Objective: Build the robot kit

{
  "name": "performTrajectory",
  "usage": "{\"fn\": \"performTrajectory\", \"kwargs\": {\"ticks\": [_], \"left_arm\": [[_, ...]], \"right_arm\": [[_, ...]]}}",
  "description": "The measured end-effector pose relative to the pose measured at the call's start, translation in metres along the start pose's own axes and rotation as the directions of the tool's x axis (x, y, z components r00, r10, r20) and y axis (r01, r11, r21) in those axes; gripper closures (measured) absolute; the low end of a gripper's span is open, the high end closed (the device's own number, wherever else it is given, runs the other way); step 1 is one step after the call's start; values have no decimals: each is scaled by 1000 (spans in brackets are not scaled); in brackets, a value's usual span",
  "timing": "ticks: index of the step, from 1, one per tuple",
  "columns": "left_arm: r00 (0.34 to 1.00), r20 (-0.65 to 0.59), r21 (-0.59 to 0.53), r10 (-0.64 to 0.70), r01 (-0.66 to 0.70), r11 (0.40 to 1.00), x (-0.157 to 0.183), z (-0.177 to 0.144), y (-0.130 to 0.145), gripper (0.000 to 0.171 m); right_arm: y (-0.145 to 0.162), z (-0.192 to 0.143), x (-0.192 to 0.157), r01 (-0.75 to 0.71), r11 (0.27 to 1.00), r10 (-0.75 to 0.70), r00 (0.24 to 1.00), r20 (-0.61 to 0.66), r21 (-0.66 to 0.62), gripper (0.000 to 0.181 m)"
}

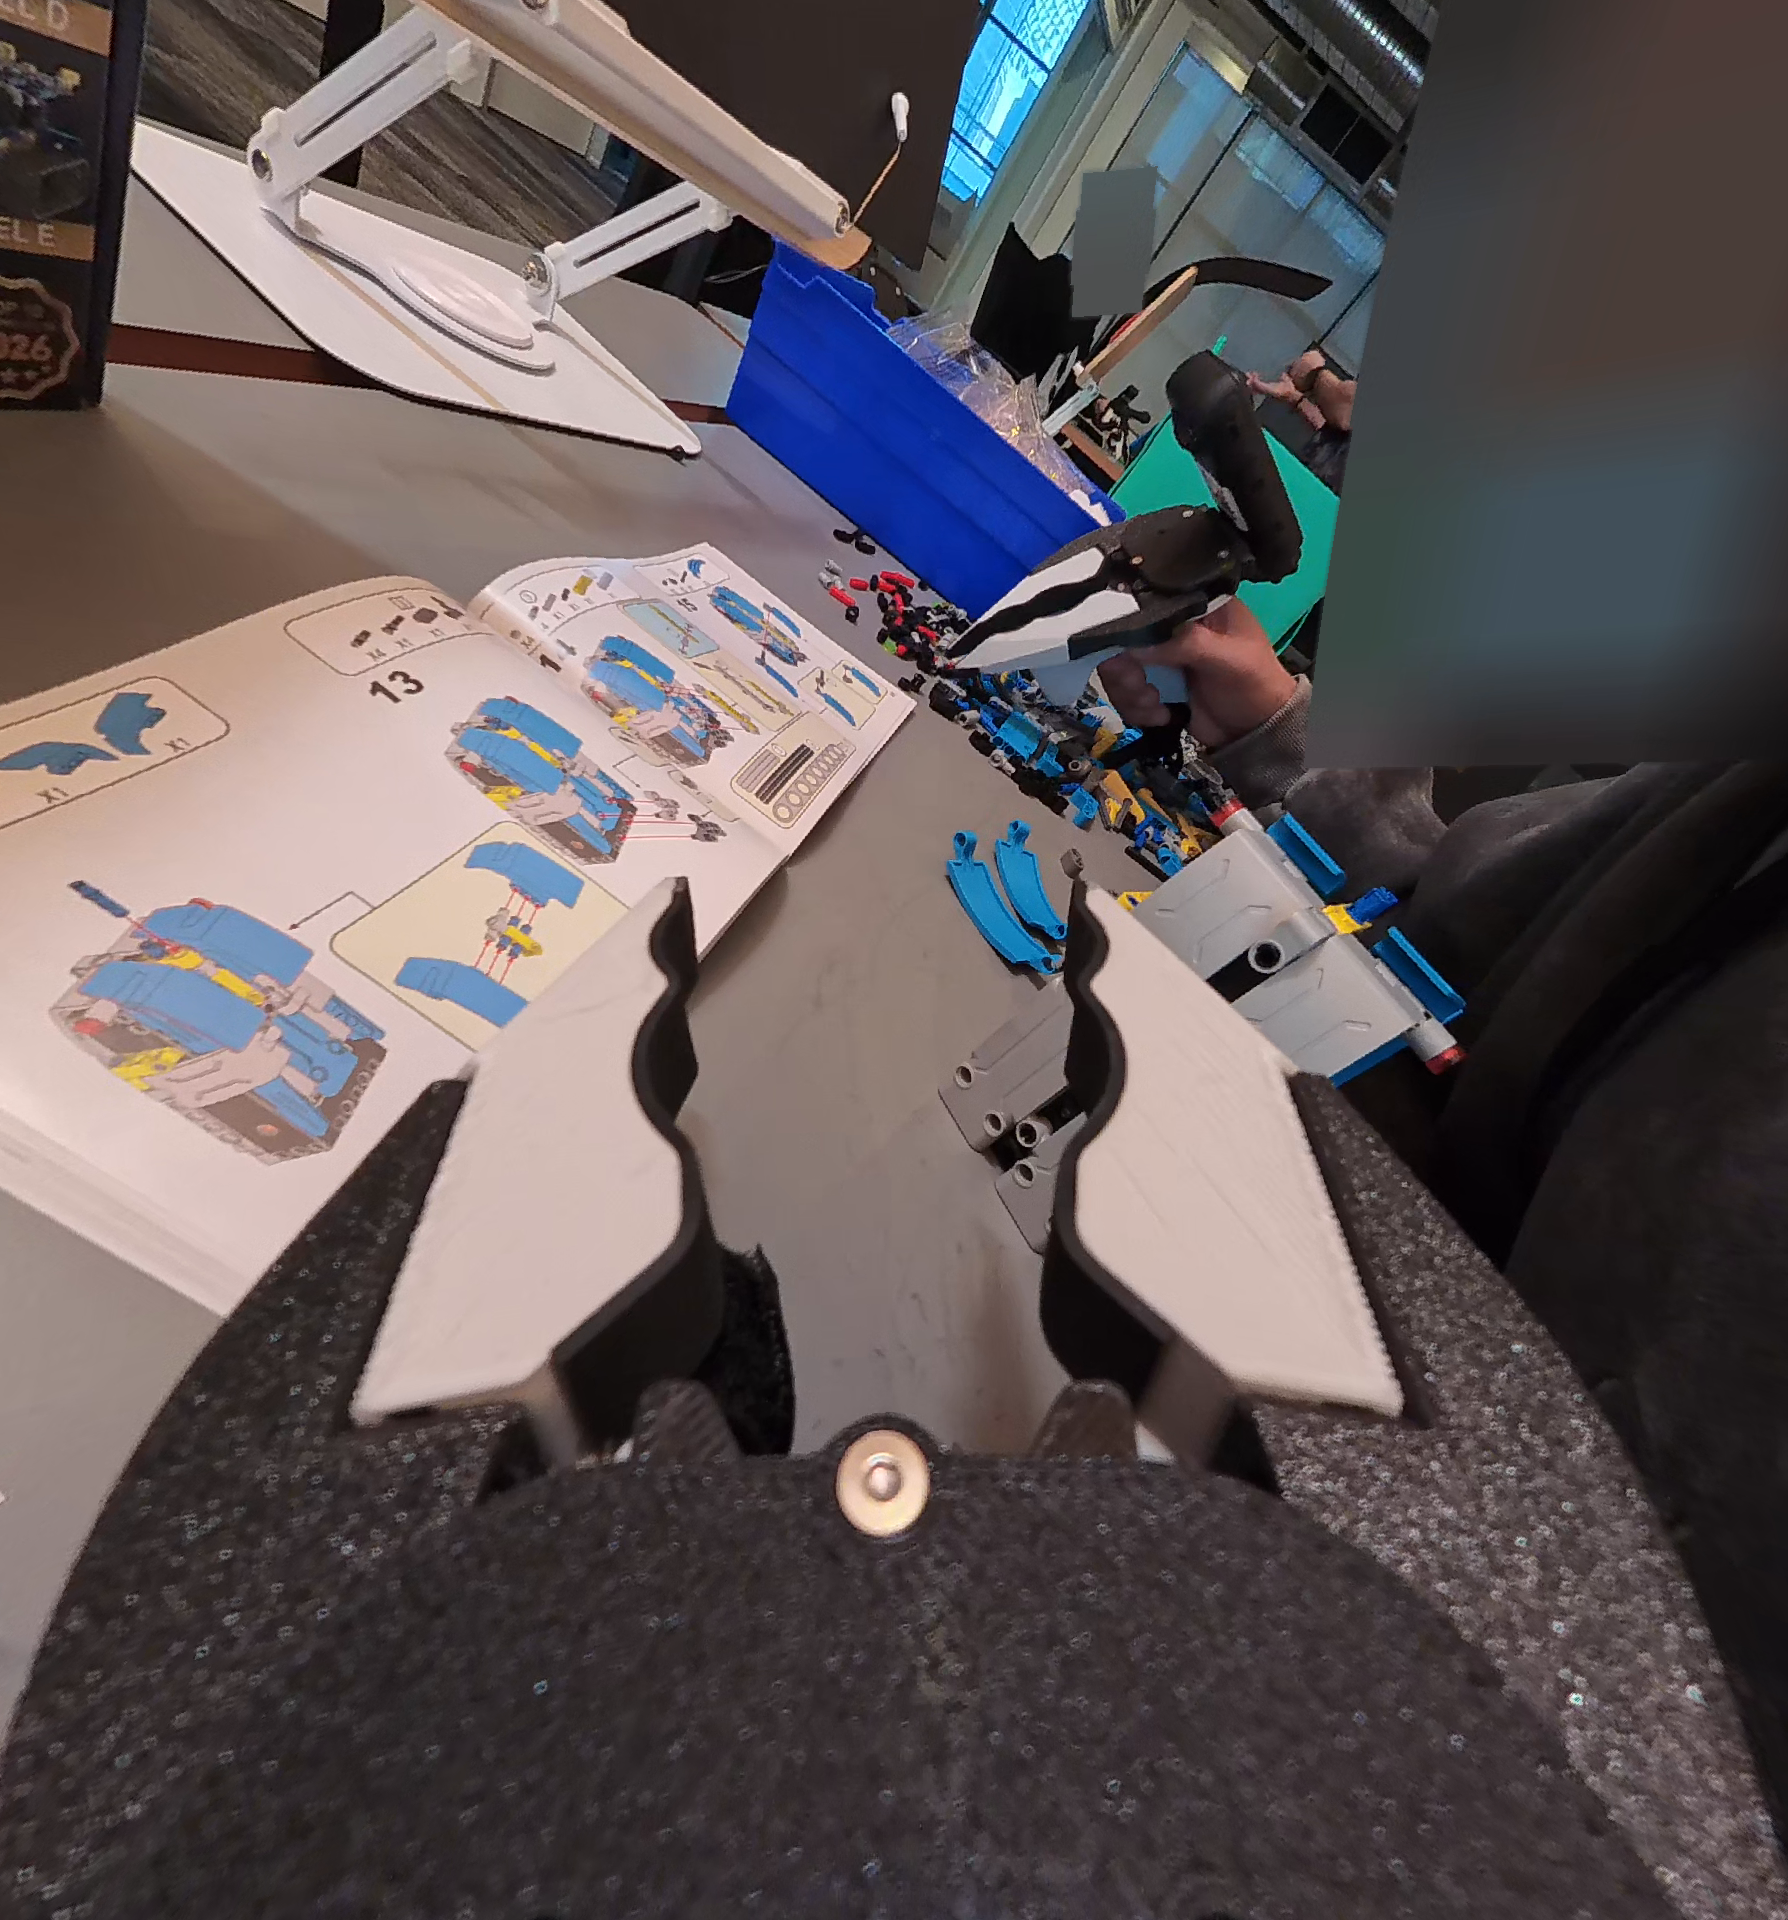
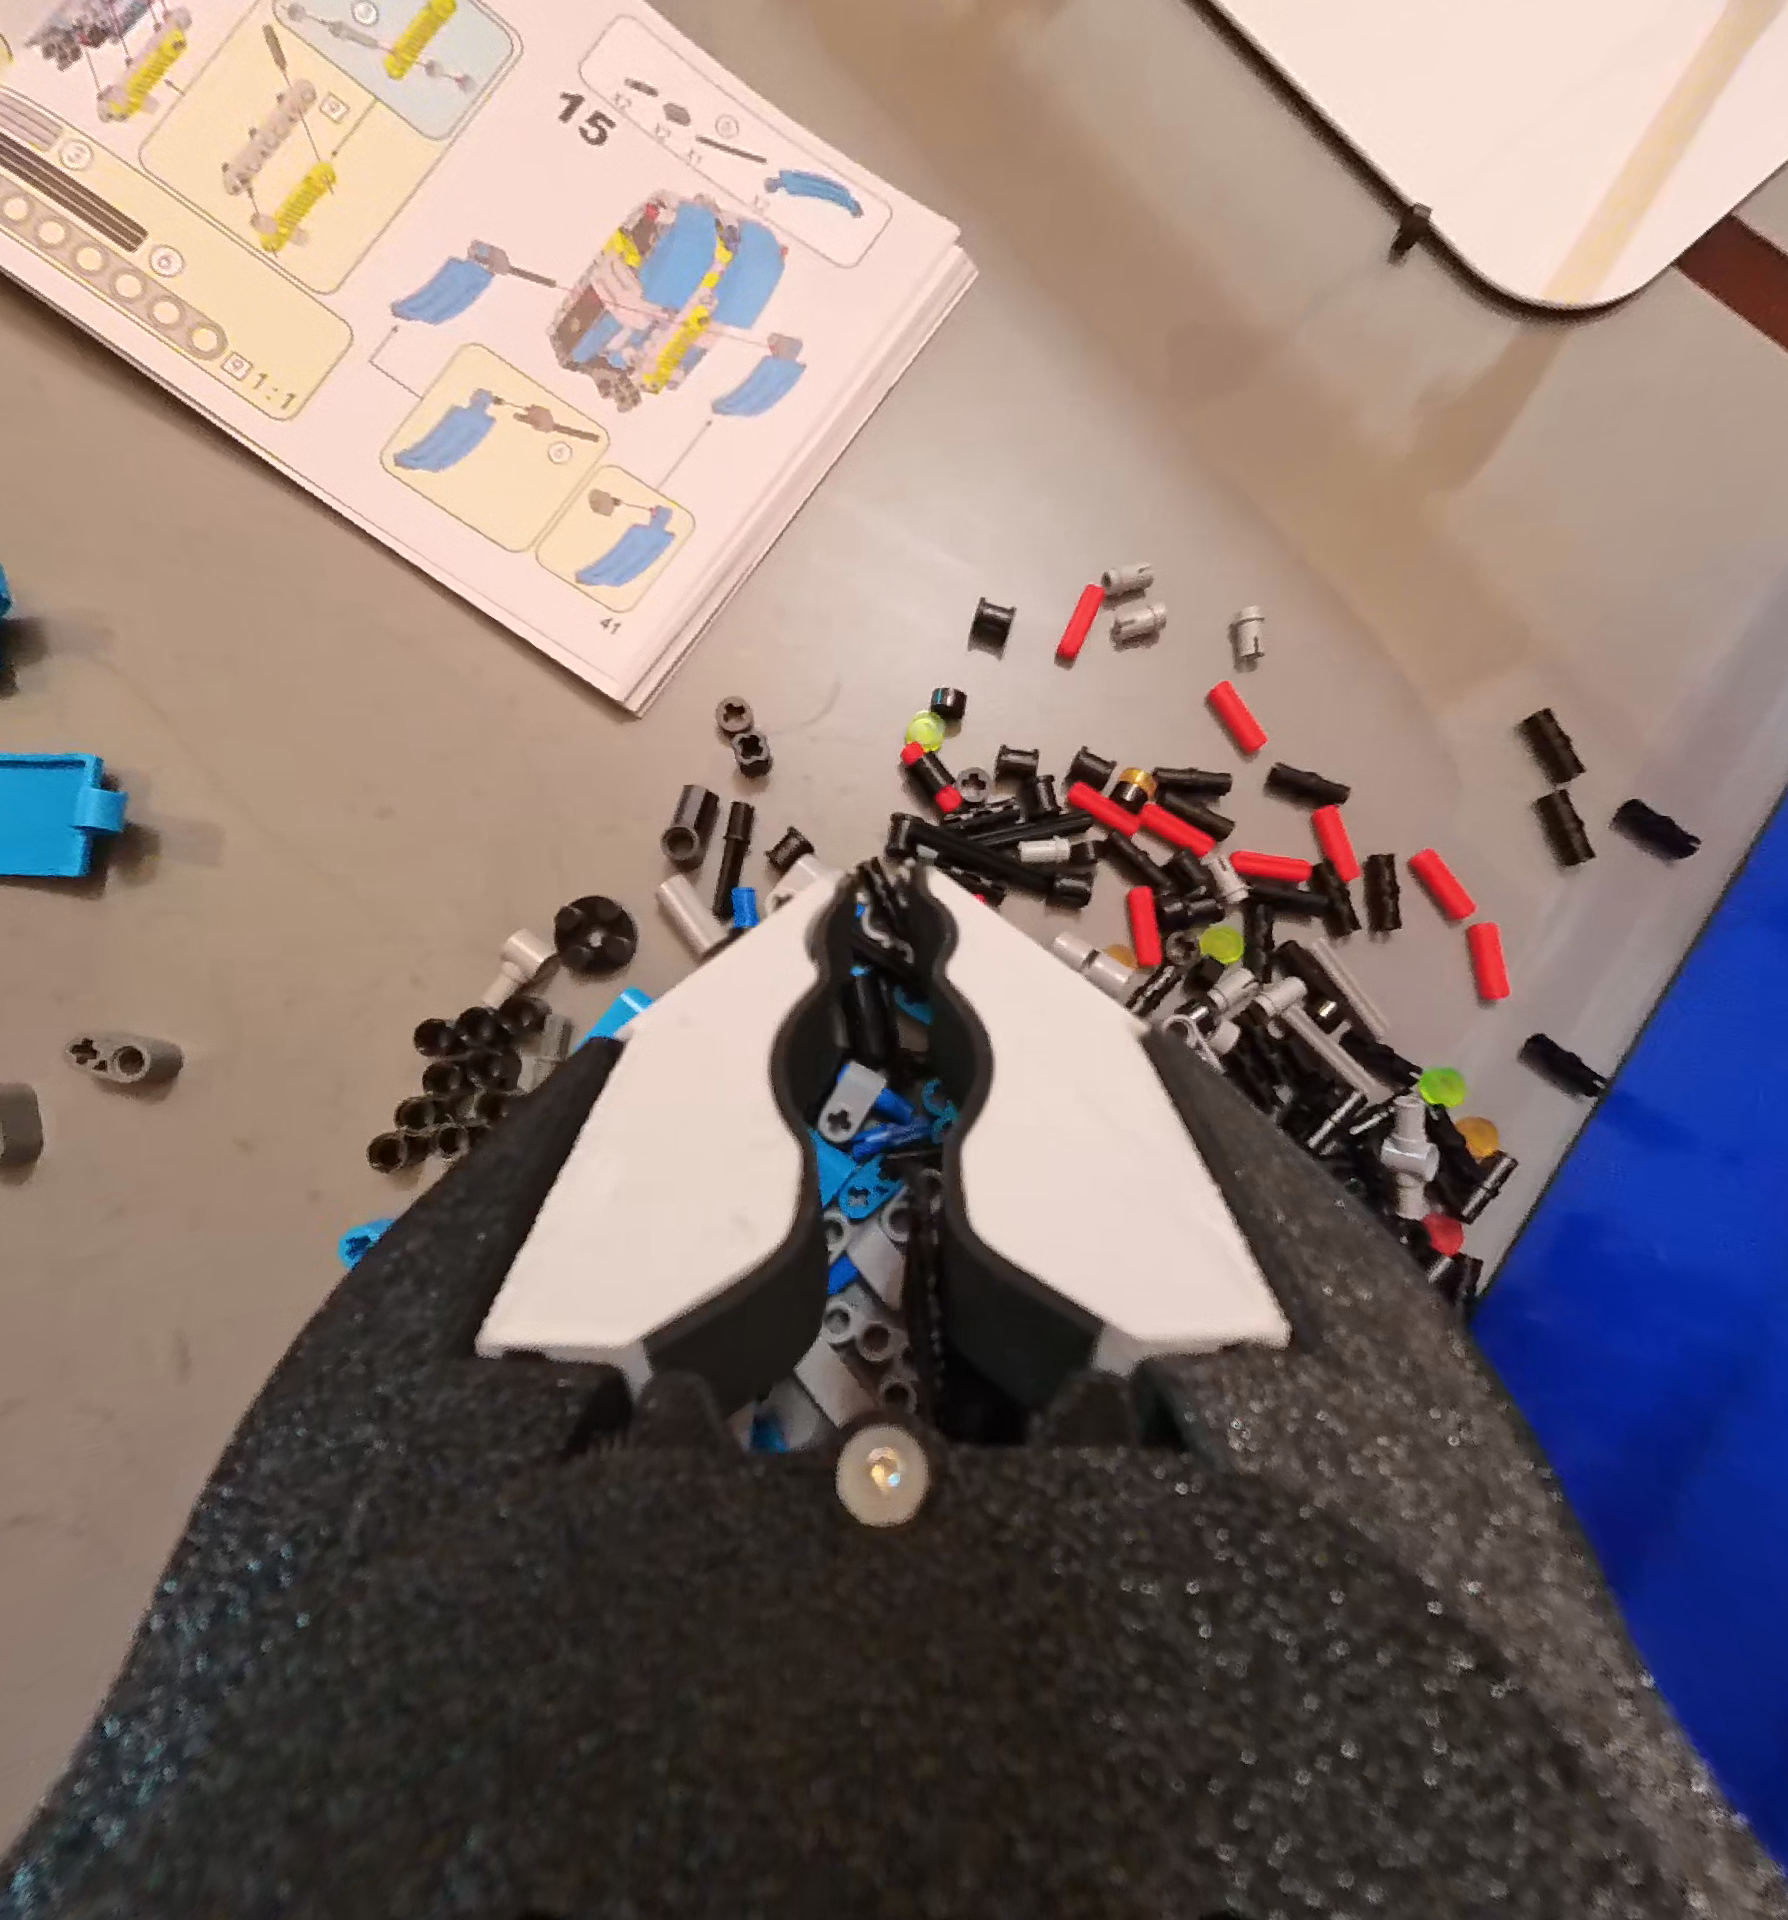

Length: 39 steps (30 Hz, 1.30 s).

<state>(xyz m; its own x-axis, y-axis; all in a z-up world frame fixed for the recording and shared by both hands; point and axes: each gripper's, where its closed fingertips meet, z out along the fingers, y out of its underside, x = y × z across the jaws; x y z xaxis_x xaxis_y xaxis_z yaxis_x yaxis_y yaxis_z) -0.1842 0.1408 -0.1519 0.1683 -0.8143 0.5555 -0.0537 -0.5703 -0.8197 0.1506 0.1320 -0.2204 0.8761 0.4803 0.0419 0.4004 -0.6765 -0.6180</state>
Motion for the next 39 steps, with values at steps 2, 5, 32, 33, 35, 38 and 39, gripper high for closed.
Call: {"fn": "performTrajectory", "kwargs": {"ticks": [2,5,32,33,35,38,39], "left_arm": [[1000,-2,-1,0,0,1000,0,0,0,100],[1000,-2,-3,0,0,1000,1,0,1,100],[1000,4,-39,5,-5,999,2,4,6,100],[1000,6,-42,9,-9,999,3,4,7,99],[1000,9,-51,21,-20,998,4,4,8,100],[999,14,-66,37,-36,997,6,5,11,100],[999,15,-69,41,-40,997,6,5,11,100]], "right_arm": [[2,0,1,-7,1000,7,1000,4,-6,172],[4,1,1,-10,1000,10,1000,18,-11,173],[9,-21,-171,353,935,-293,812,505,-27,178],[14,-15,-170,376,925,-304,816,492,-53,178],[16,-11,-174,381,922,-301,812,500,-63,178],[17,-10,-175,389,919,-308,812,496,-67,177],[17,-10,-175,381,922,-300,814,497,-68,177]]}}
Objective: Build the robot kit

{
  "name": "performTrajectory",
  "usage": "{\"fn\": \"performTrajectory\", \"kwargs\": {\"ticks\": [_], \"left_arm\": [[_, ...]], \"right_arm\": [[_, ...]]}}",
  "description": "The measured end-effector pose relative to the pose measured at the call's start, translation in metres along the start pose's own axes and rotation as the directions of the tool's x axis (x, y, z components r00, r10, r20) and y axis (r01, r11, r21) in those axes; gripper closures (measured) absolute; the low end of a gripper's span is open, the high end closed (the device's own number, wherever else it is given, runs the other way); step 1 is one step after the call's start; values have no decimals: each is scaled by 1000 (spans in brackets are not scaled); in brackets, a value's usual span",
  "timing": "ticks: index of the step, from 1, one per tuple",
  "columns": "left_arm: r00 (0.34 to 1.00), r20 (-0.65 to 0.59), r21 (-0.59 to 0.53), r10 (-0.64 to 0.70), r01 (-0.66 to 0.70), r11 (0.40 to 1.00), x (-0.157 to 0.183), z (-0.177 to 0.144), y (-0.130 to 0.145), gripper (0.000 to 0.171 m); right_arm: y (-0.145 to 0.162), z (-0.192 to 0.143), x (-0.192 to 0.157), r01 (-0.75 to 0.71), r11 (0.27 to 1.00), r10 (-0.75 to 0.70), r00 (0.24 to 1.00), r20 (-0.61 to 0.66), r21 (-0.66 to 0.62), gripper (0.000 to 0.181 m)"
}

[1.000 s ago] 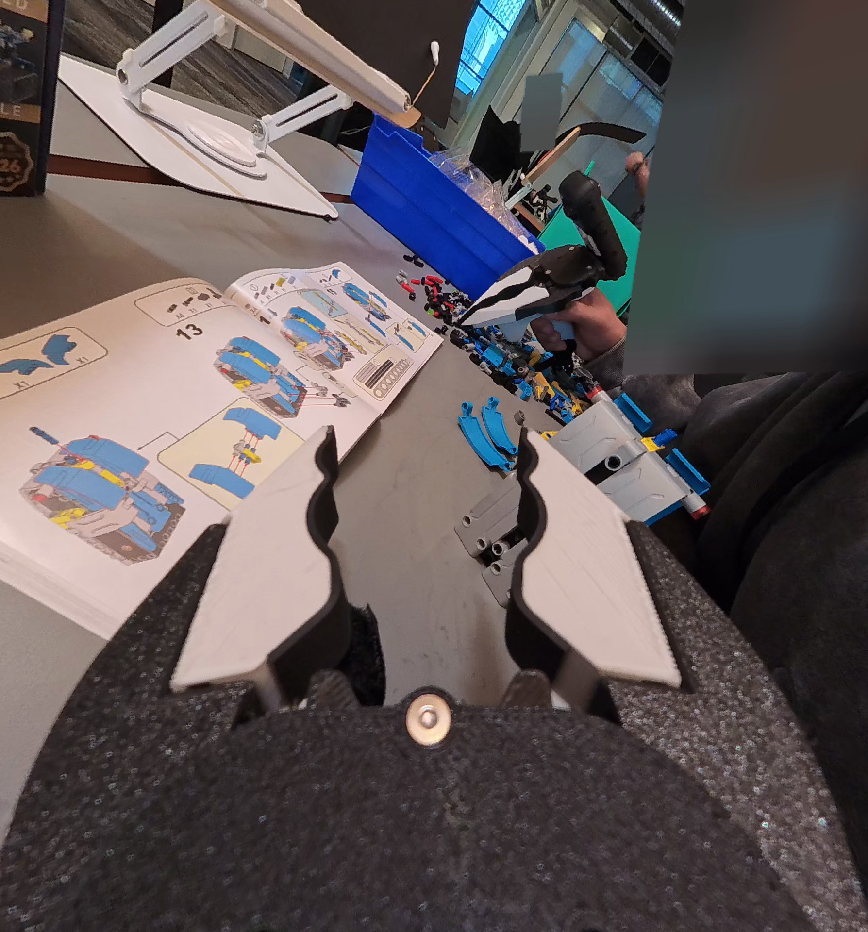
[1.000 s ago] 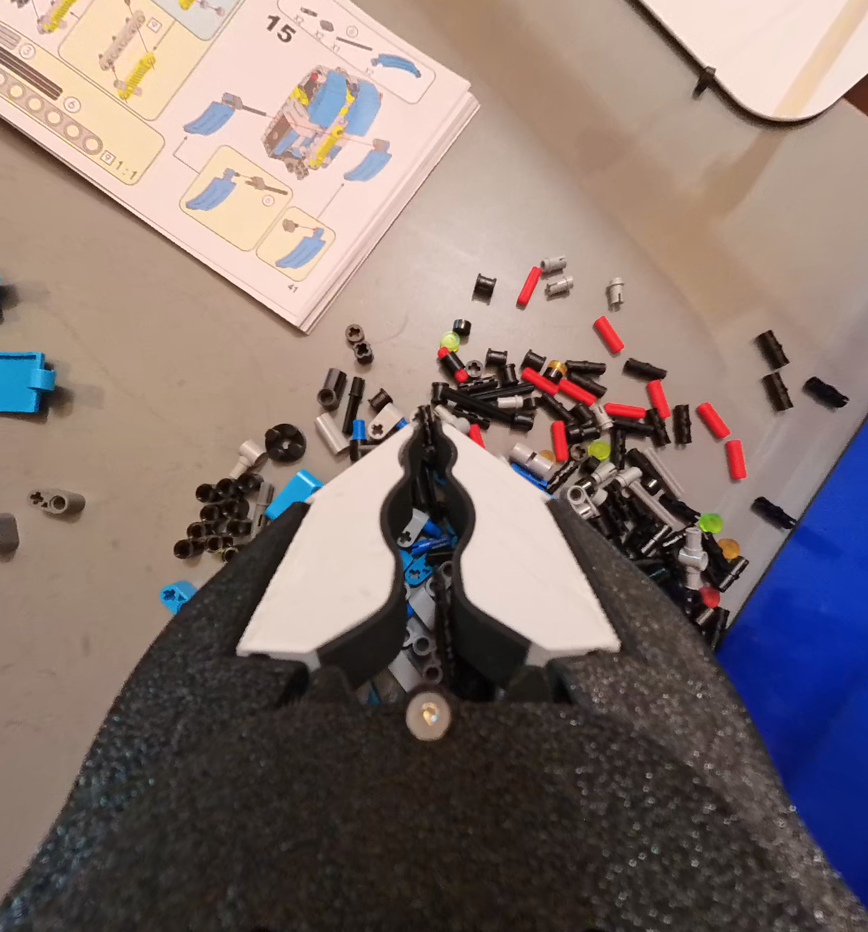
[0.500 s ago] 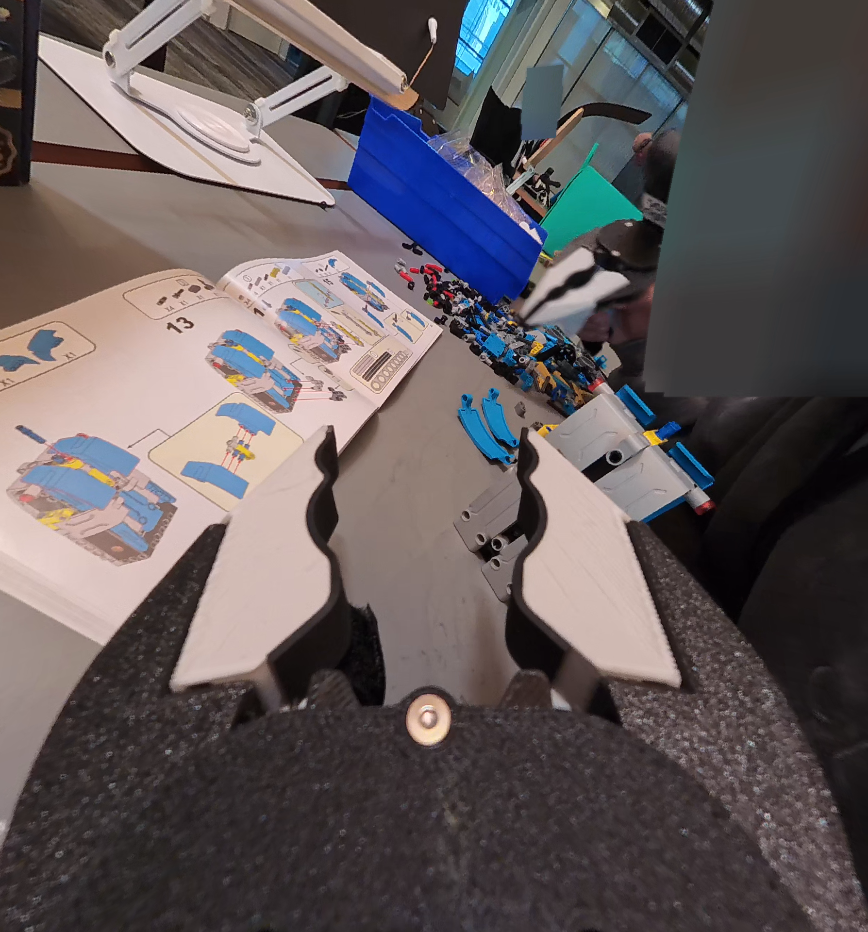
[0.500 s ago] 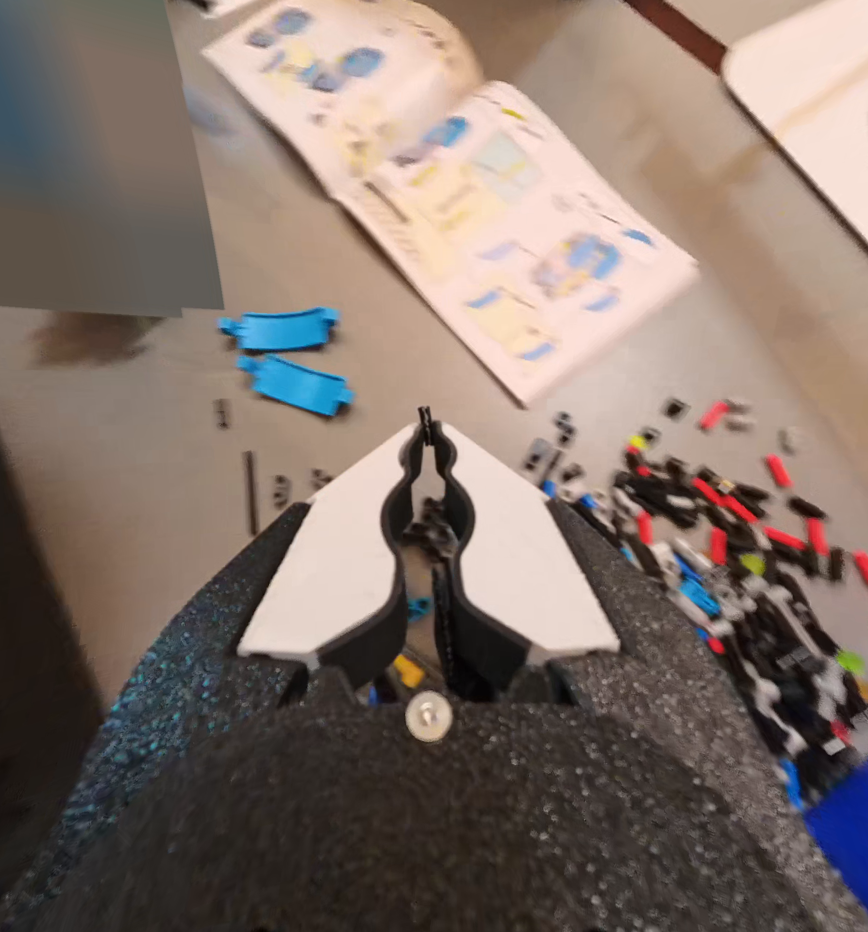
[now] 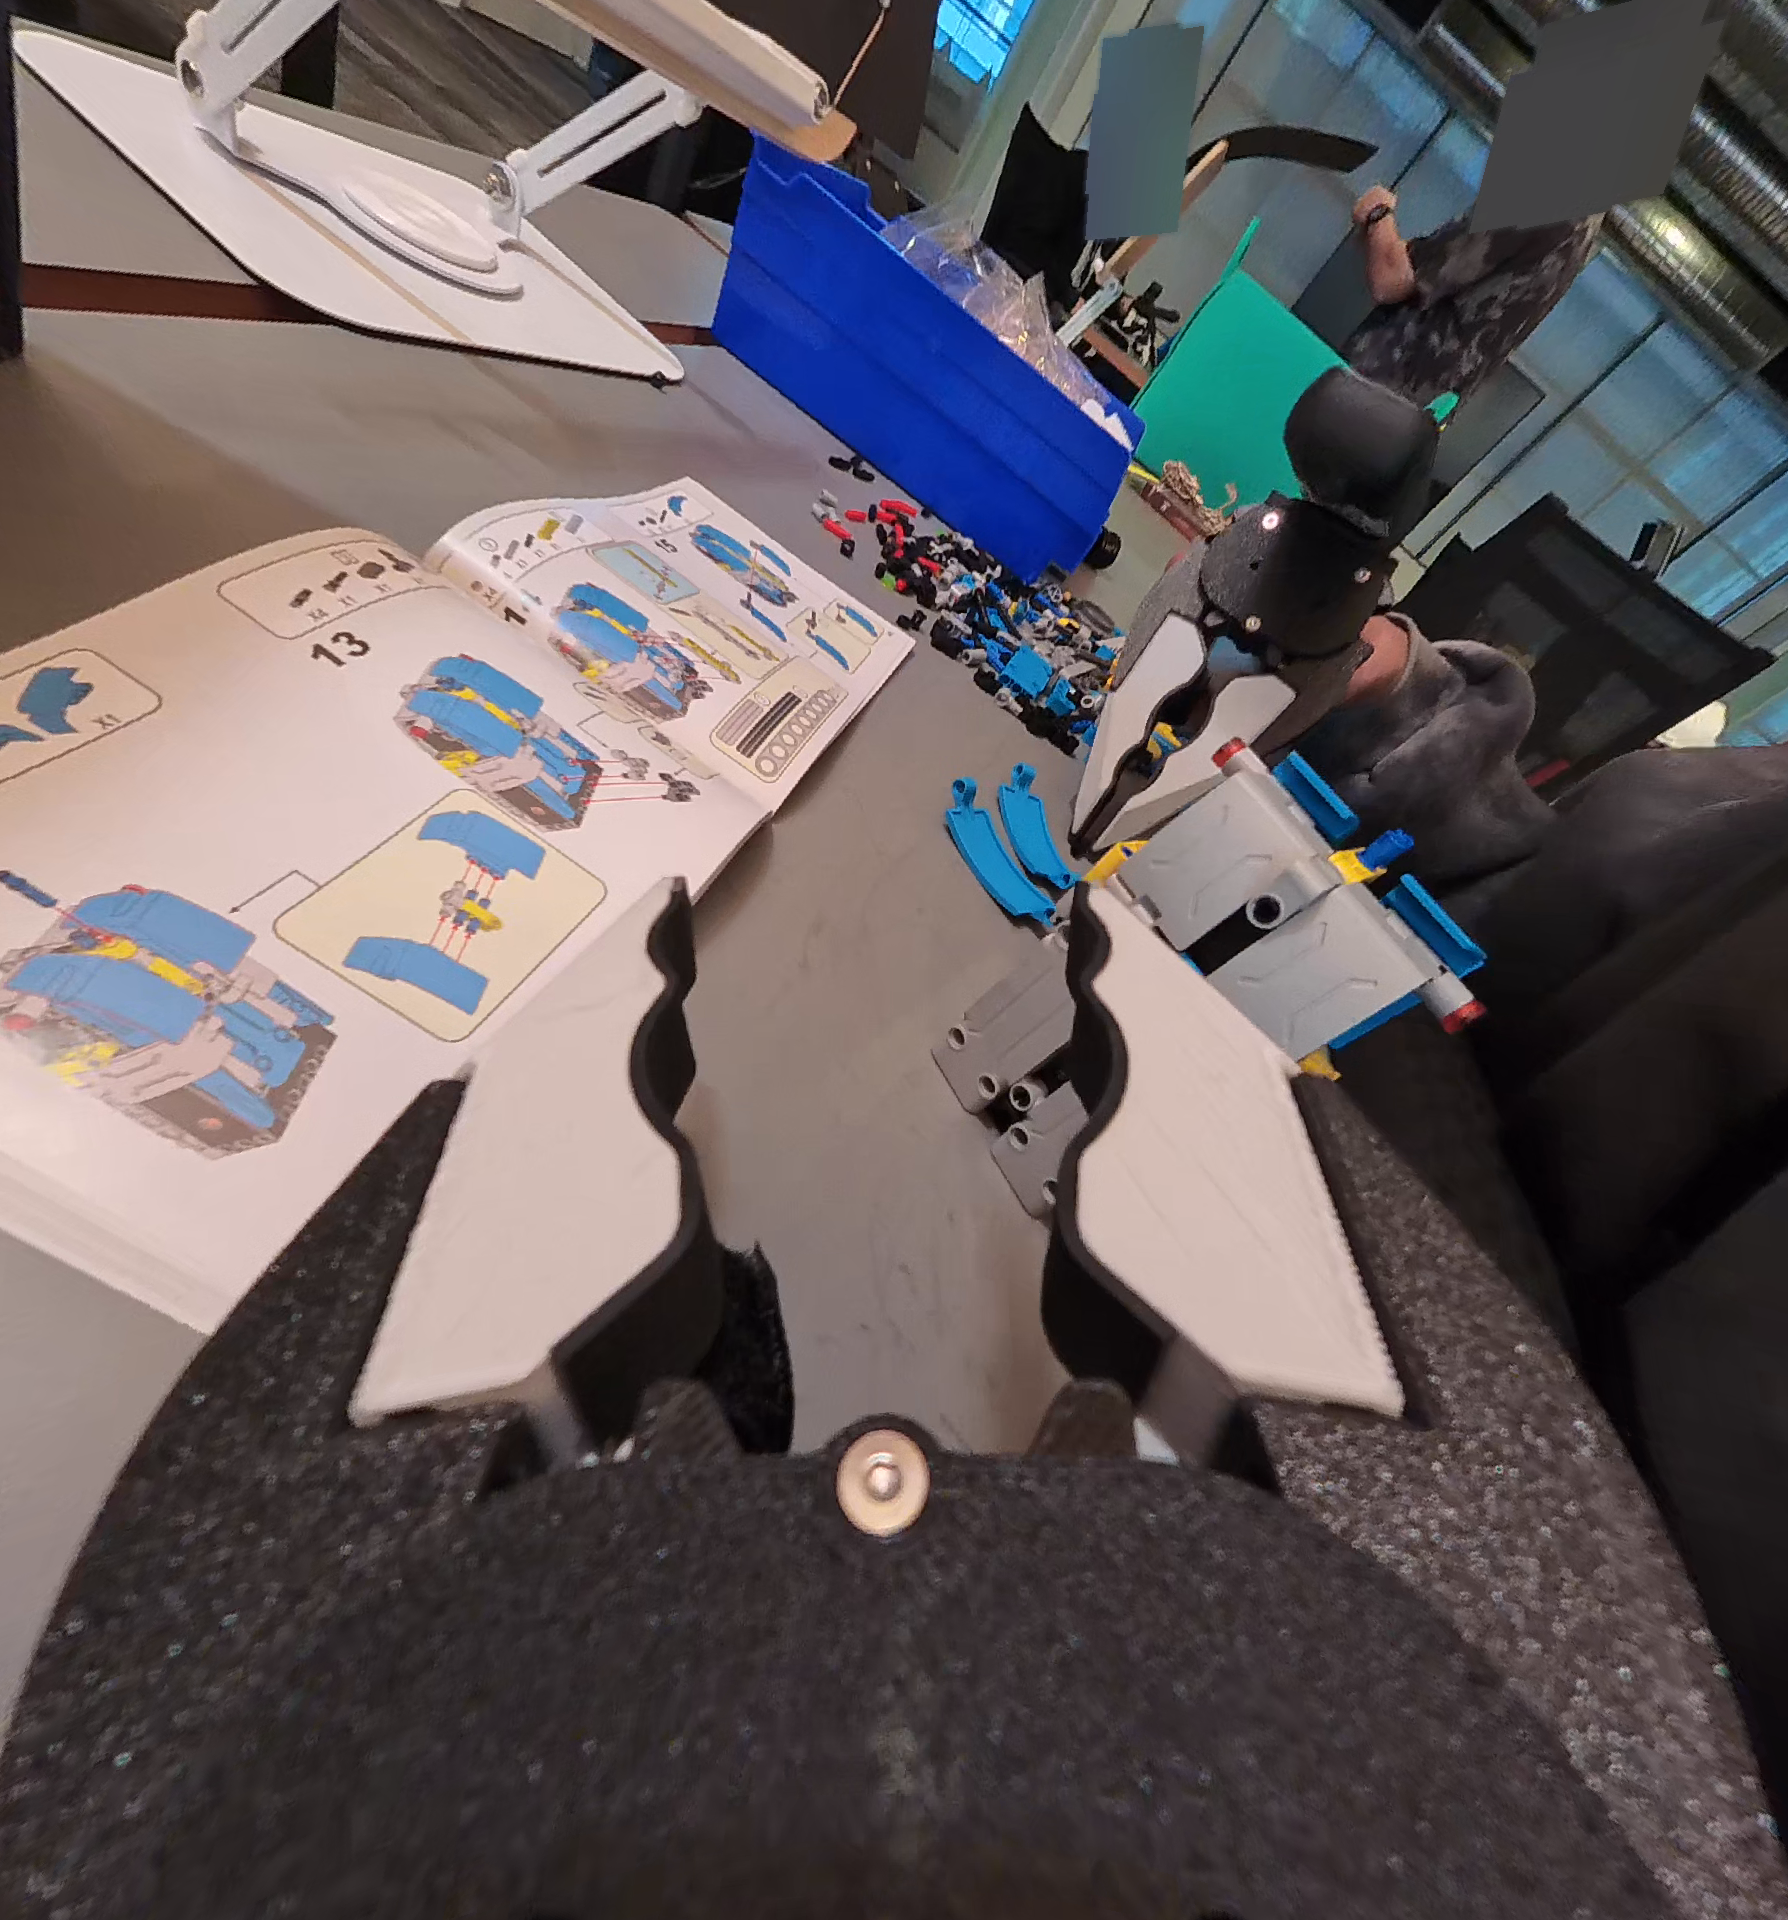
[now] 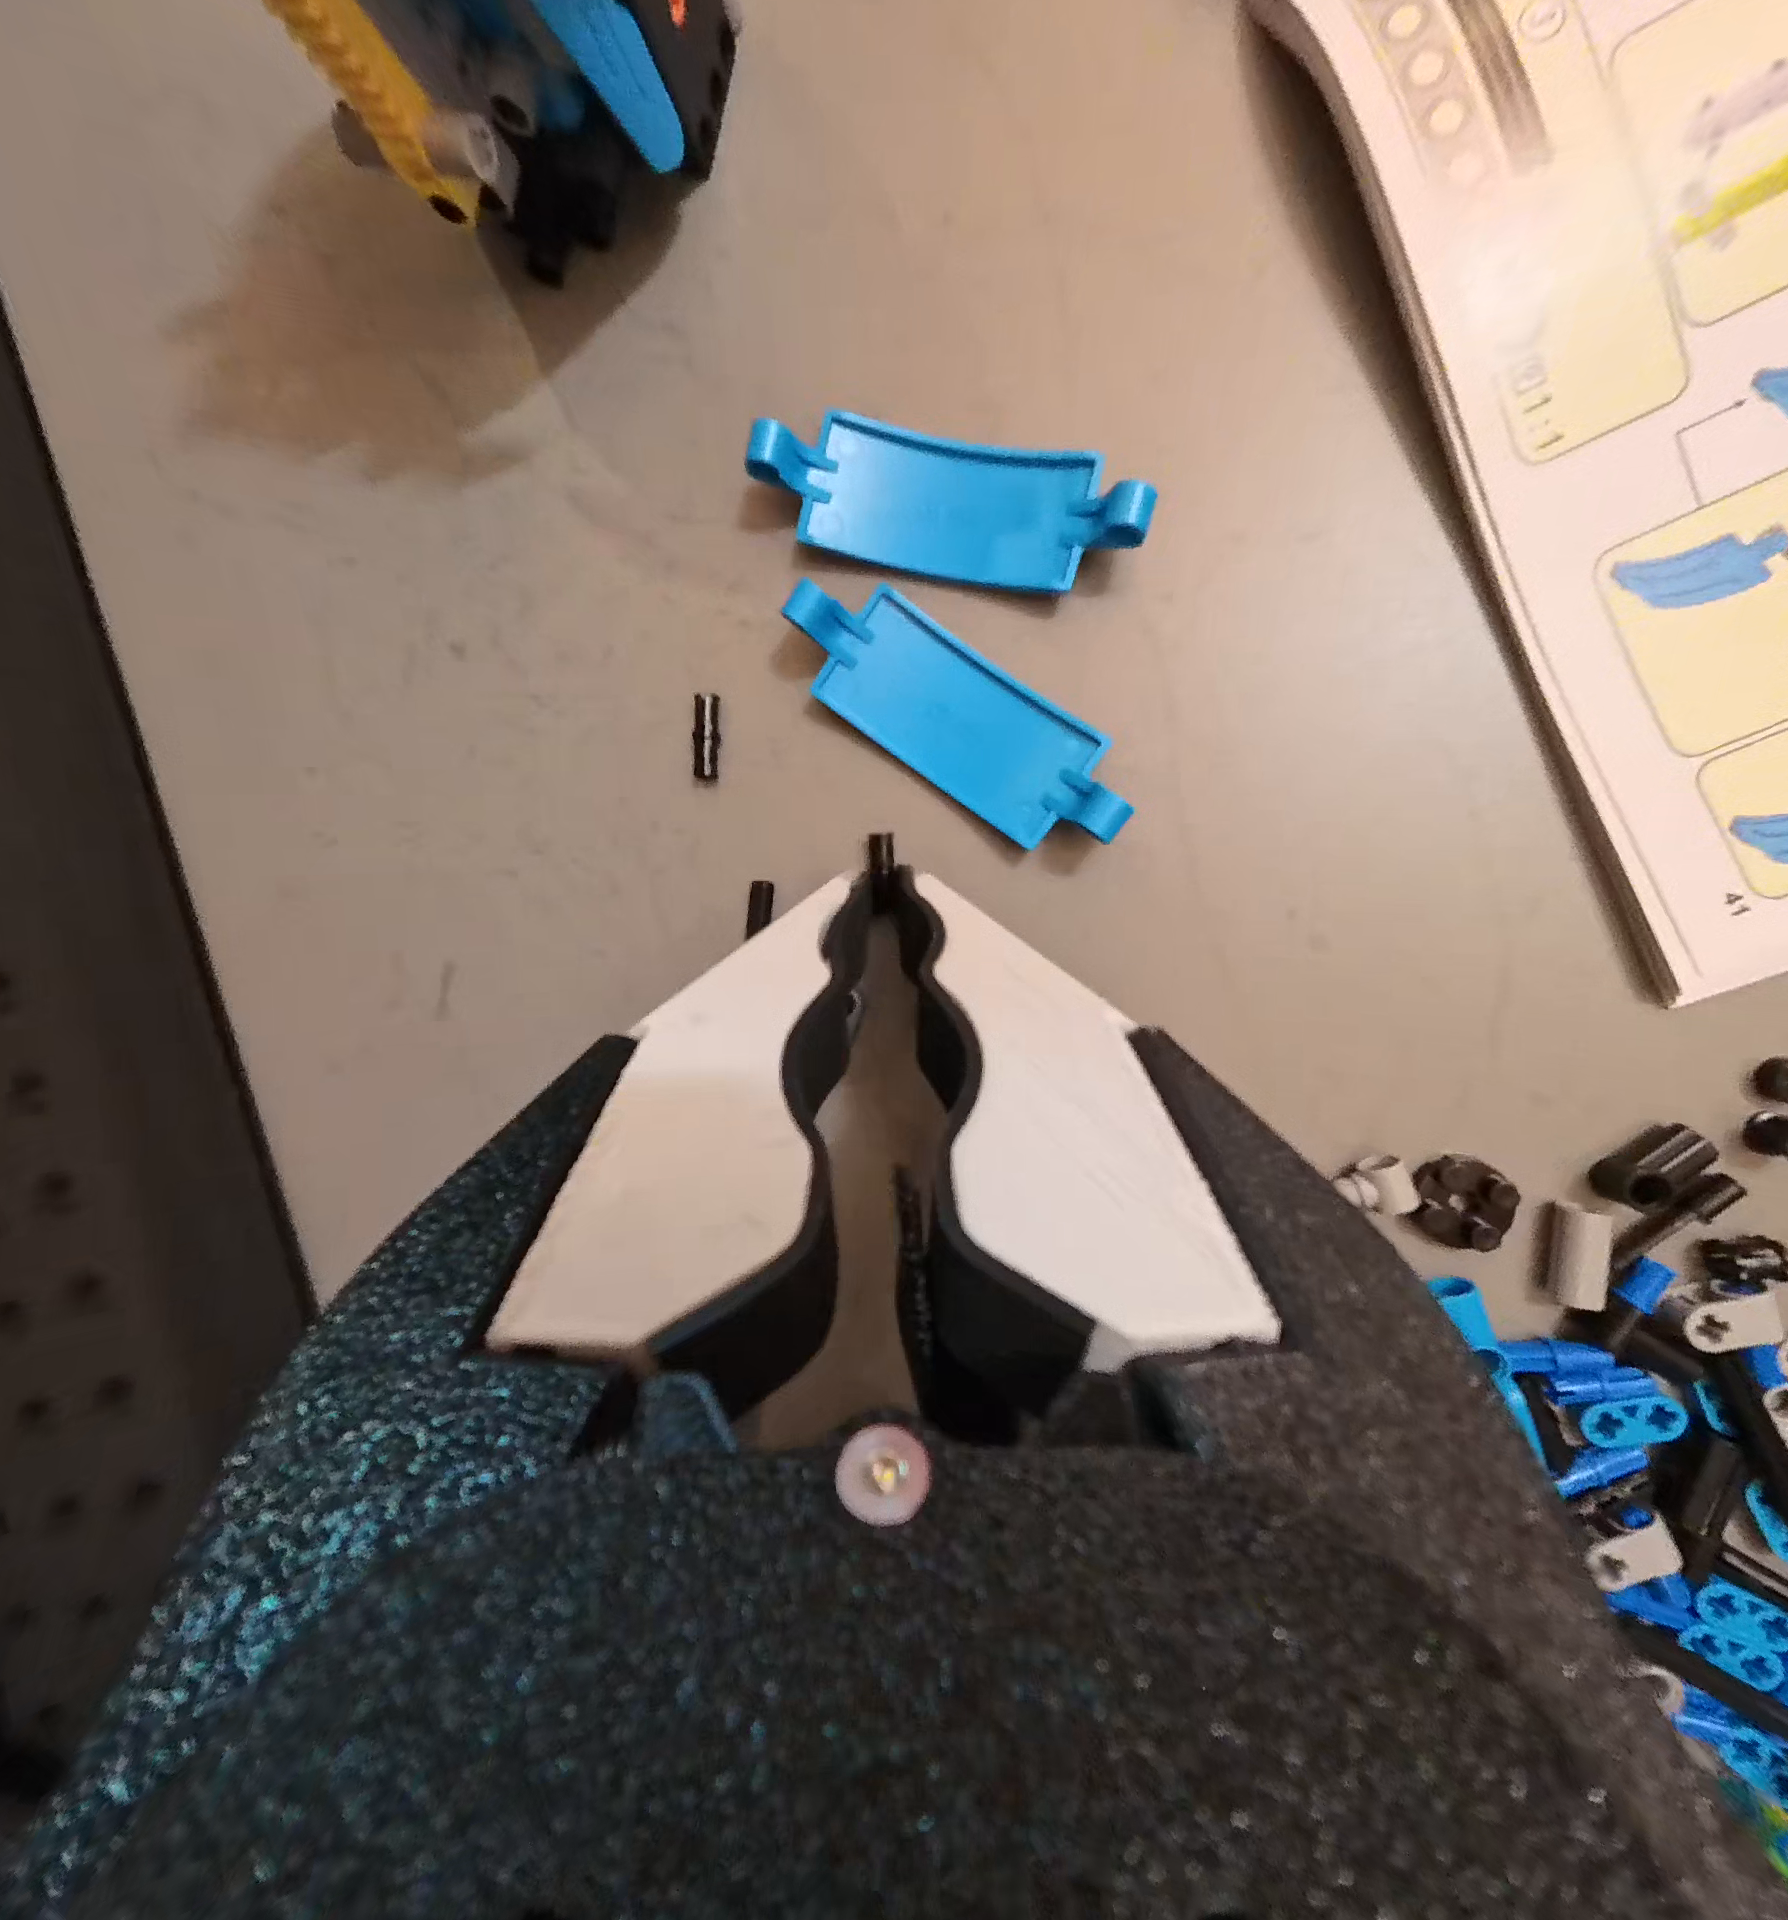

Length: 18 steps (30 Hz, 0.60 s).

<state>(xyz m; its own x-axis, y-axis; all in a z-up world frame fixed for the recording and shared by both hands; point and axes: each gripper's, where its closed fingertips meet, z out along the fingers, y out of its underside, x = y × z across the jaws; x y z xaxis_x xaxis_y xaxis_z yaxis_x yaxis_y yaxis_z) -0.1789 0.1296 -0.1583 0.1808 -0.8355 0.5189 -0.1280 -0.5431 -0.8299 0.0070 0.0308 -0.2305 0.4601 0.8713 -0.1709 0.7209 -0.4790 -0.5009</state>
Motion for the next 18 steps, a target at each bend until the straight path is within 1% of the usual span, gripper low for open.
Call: {"fn": "performTrajectory", "kwargs": {"ticks": [1,3,4,5,6,7,9,10,13,15,18], "left_arm": [[1000,1,-1,4,-4,1000,1,0,0,100],[1000,1,5,11,-11,1000,3,-1,-1,100],[1000,4,10,13,-13,1000,3,-2,-2,100],[1000,14,8,22,-22,1000,4,-4,-3,110],[998,35,30,52,-53,998,5,-8,-7,125],[993,67,85,98,-104,991,6,-14,-17,129],[974,151,175,170,-195,965,5,-27,-34,130],[964,191,187,187,-223,957,2,-31,-39,129],[944,251,154,214,-257,954,-5,-35,-38,123],[933,284,142,222,-270,952,-10,-35,-37,122],[923,304,131,235,-285,949,-12,-31,-36,118]], "right_arm": [[-1,-2,1,-2,1000,2,1000,-3,6,173],[-8,-11,6,-1,998,3,999,-36,60,155],[-14,-20,9,-6,994,11,999,-48,111,155],[-21,-31,12,-15,986,25,998,-55,165,154],[-27,-43,16,-25,975,41,997,-66,223,153],[-33,-55,22,-31,959,58,994,-88,283,152],[-46,-84,37,-28,905,100,984,-150,424,149],[-53,-99,44,-30,867,131,977,-170,497,149],[-65,-138,63,-47,735,235,953,-189,677,144],[-67,-156,72,-48,665,281,941,-190,745,137],[-64,-171,83,-21,612,324,919,-226,791,124]]}}
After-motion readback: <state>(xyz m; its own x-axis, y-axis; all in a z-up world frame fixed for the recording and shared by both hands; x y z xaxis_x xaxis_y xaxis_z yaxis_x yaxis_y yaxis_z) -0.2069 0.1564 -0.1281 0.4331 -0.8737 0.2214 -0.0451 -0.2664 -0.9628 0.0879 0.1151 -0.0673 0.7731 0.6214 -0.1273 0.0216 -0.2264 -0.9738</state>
